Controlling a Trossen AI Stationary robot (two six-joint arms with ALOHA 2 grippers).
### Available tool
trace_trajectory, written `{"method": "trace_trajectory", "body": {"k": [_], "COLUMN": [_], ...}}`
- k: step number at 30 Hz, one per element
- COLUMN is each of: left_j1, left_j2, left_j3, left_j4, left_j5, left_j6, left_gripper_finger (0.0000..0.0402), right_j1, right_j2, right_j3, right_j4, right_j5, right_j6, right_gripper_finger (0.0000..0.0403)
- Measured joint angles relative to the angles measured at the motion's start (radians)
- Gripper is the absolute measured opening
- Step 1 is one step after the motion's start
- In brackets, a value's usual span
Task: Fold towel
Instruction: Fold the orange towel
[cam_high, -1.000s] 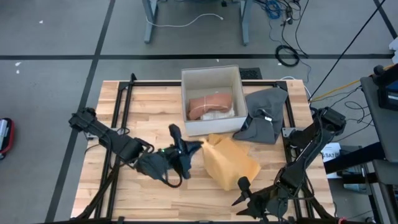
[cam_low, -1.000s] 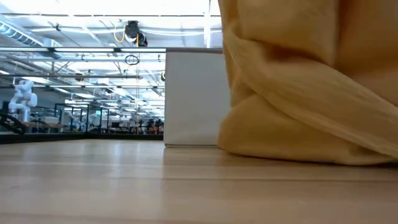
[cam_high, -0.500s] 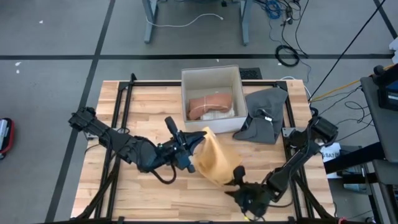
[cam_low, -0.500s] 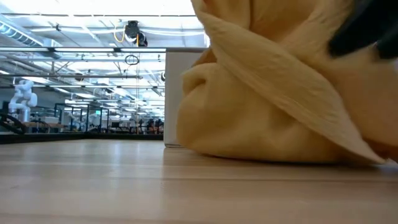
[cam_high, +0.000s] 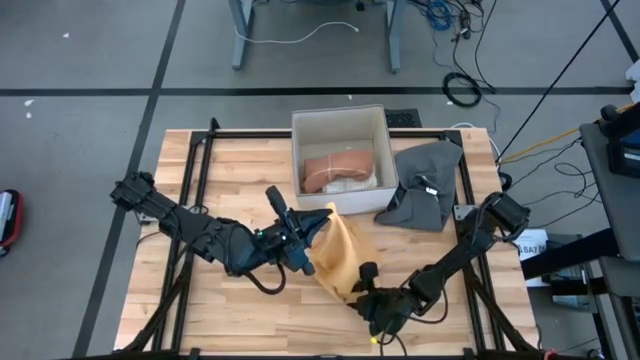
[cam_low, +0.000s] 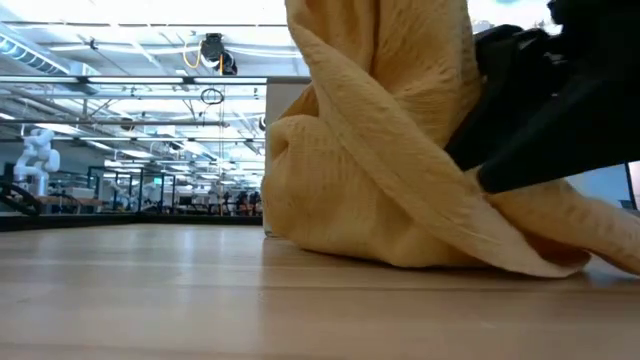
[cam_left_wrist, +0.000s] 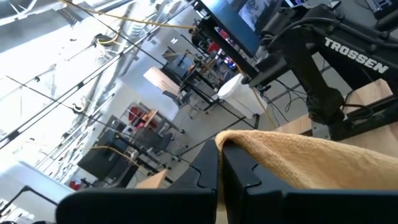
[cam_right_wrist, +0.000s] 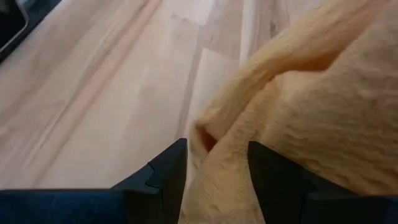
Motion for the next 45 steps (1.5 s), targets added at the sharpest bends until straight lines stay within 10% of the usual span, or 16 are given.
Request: {"method": "trace_trajectory", "body": {"k": [7,14,23,33,45], "left_j1": [-0.007,-0.025,-0.022,0.011,0.034], "left_j2": [0.0,0.0,0.0,0.002,0.002], "left_j3": [0.0,0.0,0.0,0.0,0.0], "left_j4": [-0.002,-0.055,-0.366,-0.656,-0.703], "left_j5": [-0.005,-0.081,-0.134,-0.124,-0.022], "left_j6": [-0.008,-0.013,-0.235,-0.542,-0.637], "left_gripper_finger": [0.0,0.0,0.0,0.0,0.0], "right_j1": [-0.035,-0.028,0.018,0.116,0.068], "right_j2": [0.025,-0.045,-0.271,-0.299,-0.039], "right_j3": [0.0,0.0,0.0,0.001,0.0], "right_j4": [-0.046,-0.34,-0.789,-0.216,-0.029], "right_j5": [0.107,0.245,0.344,-0.17,-0.104], "right_j6": [0.001,0.038,0.292,0.0,-0.134], "right_gripper_finger": [0.0144,0.0012,0.0003,0.0059,0.0149]}}
